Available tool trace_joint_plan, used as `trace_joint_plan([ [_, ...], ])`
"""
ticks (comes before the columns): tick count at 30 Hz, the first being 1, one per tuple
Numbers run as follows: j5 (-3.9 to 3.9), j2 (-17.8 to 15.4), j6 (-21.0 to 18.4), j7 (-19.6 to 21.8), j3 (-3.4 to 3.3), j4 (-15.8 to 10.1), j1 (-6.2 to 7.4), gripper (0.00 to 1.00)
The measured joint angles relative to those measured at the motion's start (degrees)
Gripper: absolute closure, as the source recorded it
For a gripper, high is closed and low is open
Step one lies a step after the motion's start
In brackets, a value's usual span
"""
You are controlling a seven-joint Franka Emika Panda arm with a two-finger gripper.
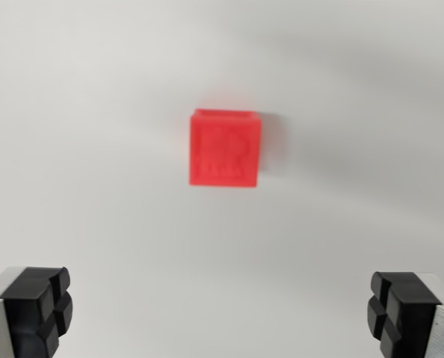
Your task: Destack cube
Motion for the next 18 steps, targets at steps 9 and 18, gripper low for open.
trace_joint_plan([
  [9,0.02,-2.1,-4.0,0.0,0.0,1.9,0.0,0.0],
  [18,0.04,-3.5,-7.1,0.0,0.0,3.5,0.0,0.0],
])
